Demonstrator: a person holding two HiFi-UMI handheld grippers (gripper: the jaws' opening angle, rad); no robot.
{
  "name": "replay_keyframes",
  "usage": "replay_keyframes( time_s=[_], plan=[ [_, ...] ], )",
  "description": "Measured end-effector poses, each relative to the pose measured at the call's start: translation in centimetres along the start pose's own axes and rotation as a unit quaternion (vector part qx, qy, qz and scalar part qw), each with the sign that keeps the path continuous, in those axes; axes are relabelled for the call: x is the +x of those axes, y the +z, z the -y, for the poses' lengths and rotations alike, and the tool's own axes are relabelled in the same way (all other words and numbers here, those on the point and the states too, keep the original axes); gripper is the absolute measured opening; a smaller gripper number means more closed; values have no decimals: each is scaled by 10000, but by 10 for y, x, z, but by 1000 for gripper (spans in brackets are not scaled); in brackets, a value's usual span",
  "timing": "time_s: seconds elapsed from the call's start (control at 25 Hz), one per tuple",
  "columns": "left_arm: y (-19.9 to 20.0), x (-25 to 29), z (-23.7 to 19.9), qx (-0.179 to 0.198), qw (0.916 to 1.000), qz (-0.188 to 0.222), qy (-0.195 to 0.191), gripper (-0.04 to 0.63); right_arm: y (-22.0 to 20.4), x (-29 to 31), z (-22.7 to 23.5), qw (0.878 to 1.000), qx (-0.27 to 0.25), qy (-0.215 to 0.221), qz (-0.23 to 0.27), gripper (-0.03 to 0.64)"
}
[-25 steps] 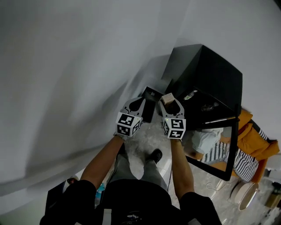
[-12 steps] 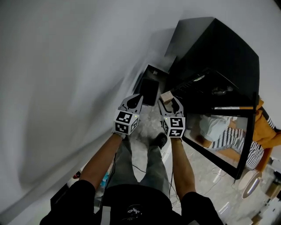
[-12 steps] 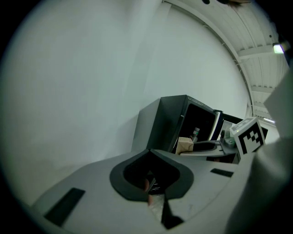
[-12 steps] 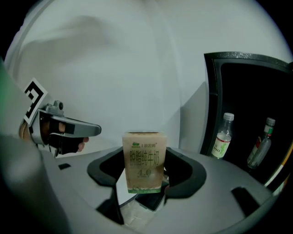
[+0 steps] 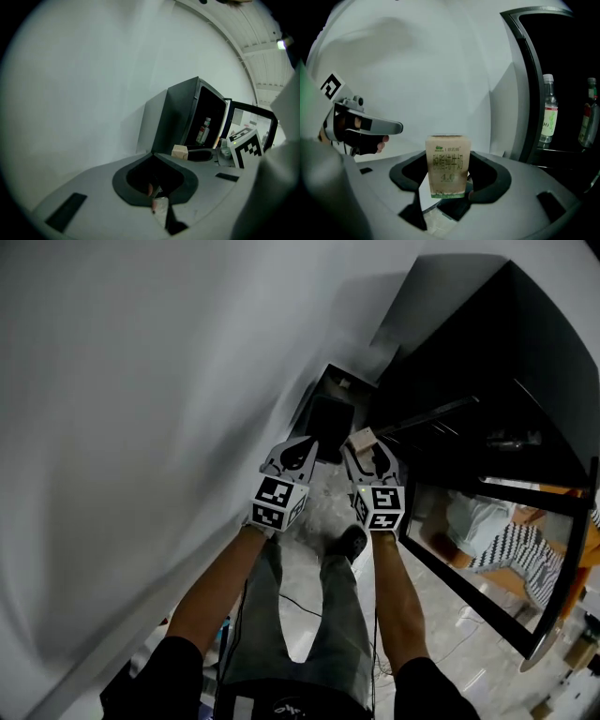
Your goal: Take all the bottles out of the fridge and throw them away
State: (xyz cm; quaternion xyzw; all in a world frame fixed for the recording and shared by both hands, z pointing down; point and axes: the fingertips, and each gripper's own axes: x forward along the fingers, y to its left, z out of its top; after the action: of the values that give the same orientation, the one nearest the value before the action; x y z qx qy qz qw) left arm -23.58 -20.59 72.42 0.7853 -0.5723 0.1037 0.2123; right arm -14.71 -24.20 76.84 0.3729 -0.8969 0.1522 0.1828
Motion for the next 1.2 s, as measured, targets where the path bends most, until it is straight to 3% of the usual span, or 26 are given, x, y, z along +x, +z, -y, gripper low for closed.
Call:
replay_keyframes(
  time_s=[0.76, 1.04, 1.2],
  plan=[
    [-158, 107, -75, 360, 9991, 230, 82, 2, -197, 150, 27, 9999, -51, 78, -104, 270],
    [-150, 112, -84, 475, 9982, 333, 131, 2, -209, 171, 36, 9997, 124, 51, -214, 277],
    [-129, 98, -83, 461, 9981, 387, 154, 2, -187, 158, 30, 9999, 19, 18, -166, 281]
  ],
)
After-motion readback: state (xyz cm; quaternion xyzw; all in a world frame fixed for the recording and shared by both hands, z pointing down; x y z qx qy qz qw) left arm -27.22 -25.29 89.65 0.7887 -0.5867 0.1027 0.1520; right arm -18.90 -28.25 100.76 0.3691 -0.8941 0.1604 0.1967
